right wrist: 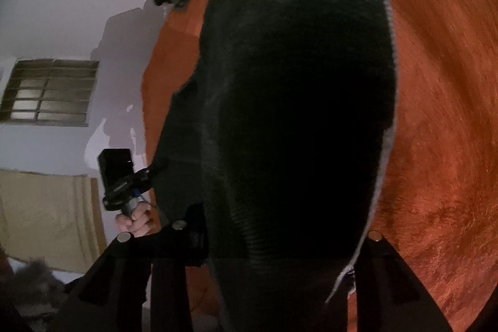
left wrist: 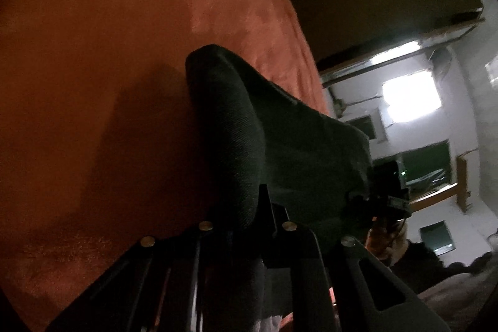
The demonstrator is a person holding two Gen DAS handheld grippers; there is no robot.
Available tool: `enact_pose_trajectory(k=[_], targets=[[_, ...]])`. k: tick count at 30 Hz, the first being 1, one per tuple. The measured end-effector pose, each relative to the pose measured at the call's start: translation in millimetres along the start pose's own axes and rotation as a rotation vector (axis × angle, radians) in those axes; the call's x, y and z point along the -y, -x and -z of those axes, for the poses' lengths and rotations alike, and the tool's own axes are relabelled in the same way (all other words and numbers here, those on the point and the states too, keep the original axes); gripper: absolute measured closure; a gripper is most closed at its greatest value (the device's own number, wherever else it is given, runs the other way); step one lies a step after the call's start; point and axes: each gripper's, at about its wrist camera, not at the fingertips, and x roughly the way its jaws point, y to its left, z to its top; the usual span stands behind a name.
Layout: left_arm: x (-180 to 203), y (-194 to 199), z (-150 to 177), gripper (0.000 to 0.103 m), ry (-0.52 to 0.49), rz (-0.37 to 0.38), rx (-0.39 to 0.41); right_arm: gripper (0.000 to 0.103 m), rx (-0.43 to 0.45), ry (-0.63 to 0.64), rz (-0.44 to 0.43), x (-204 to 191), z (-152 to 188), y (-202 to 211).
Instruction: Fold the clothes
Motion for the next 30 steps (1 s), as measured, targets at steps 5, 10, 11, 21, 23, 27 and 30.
enact_pose_trajectory(k=[5, 10, 11, 21, 23, 27, 30], targets=[[13.4, 31.3, -37.5, 0.091, -0.017, 0.03, 0.057, 0.067, 0.013, 0.024, -0.053, -34.5, -30.2, 2.7], [41.1, 68.2, -87.4, 0.091, -0.037, 0.008, 0.101, 0.067, 0.014, 0.087, -0.061, -86.6, -89.7, 10.1], [47.4, 78.2, -99.6, 0.091, -0.038, 0.003, 0.109, 0.067, 0.019, 0.098, -0.062, -100.9, -104.2, 13.9], [133.6, 156.4, -221.4, 0.091, -0.03, -0.059, 0.229, 0.067, 0.035, 0.154, -0.1, -229.0, -245.7, 58.2], [143.2, 168.5, -247.5, 0.091, -0.02, -0.077, 0.26, 0.067, 0.033, 0.161, -0.102, -250.7, -284.9, 54.8], [152.8, 179.6, -300.6, 0.091, -0.014, -0.089, 0.307, 0.067, 0.024, 0.174, -0.107, -288.0, -357.5, 47.9], [148.8, 177.0, -355.8, 0.091, -0.028, -0.104, 0.338, 0.067, -0.002, 0.194, -0.11, -303.8, -405.8, 39.8]])
